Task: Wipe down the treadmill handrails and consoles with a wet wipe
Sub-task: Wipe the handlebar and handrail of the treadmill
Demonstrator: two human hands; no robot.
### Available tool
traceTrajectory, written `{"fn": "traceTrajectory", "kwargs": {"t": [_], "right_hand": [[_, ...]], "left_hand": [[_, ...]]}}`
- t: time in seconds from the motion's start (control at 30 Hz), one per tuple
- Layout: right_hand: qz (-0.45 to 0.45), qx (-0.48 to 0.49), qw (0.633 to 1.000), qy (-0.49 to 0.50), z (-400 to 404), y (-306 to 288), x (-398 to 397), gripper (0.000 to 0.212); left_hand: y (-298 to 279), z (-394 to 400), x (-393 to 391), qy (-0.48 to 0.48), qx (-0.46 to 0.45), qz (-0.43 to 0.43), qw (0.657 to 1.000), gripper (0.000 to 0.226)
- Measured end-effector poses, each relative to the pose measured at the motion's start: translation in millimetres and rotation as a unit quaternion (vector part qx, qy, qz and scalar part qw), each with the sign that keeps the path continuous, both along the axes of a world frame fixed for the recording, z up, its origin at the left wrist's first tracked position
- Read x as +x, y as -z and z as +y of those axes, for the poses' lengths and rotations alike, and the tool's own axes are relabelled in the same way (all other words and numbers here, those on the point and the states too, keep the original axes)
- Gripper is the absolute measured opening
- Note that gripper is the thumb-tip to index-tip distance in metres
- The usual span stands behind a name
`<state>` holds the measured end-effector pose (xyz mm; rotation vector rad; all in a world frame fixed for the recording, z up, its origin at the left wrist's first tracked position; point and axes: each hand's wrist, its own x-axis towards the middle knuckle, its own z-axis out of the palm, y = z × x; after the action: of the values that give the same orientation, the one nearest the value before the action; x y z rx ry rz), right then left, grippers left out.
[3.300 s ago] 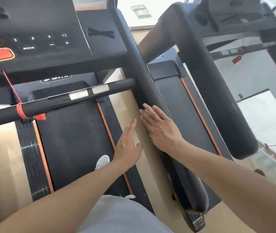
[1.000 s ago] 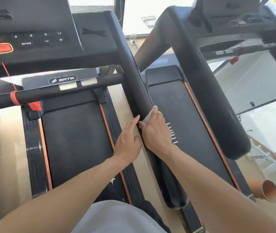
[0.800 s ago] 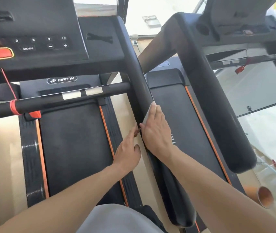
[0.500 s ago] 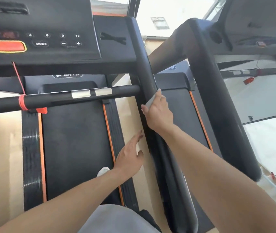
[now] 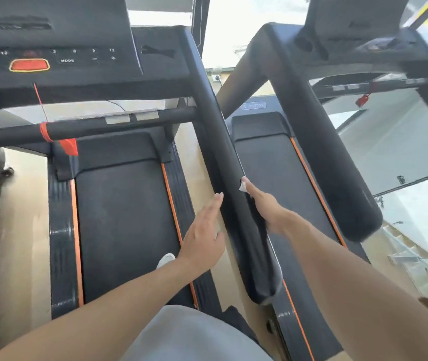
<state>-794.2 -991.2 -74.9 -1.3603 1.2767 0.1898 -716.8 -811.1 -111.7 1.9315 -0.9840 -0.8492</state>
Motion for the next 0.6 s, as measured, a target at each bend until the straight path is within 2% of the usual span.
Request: {"fn": "traceTrajectory", "kwargs": {"t": [0.1,0.17,0.23,0.4,0.5,0.57,0.6], "right_hand": [[-0.035,0.05,0.998,0.011,28.2,15.8,-62.5,0.097],[-0.086,0.038,0.995,-0.016,50.8,19.4,-93.6,0.084],[-0.113,-0.017,0.992,-0.051,73.7,16.3,-116.5,0.068],[-0.129,-0.171,0.967,-0.14,110.8,14.8,-160.5,0.08],[-0.093,-0.313,0.919,-0.222,129.3,23.1,-179.3,0.082],[-0.06,-0.421,0.864,-0.271,137.7,29.5,-188.6,0.079],[-0.052,-0.476,0.822,-0.308,138.8,32.1,-191.9,0.074]], "left_hand": [[1.5,15.1,-45.6,-0.027,0.002,-0.006,1.0,0.084],[3.8,28.5,-74.2,-0.033,0.009,-0.001,0.999,0.084],[5.4,42.7,-102.1,-0.037,0.018,0.012,0.999,0.084],[12.4,71.3,-154.9,-0.039,0.038,0.034,0.998,0.08],[14.8,81.1,-169.5,-0.03,0.06,0.037,0.997,0.077],[14.9,85.6,-174.9,-0.032,0.062,0.041,0.997,0.078],[14.2,87.1,-176.8,-0.034,0.06,0.04,0.997,0.077]]}}
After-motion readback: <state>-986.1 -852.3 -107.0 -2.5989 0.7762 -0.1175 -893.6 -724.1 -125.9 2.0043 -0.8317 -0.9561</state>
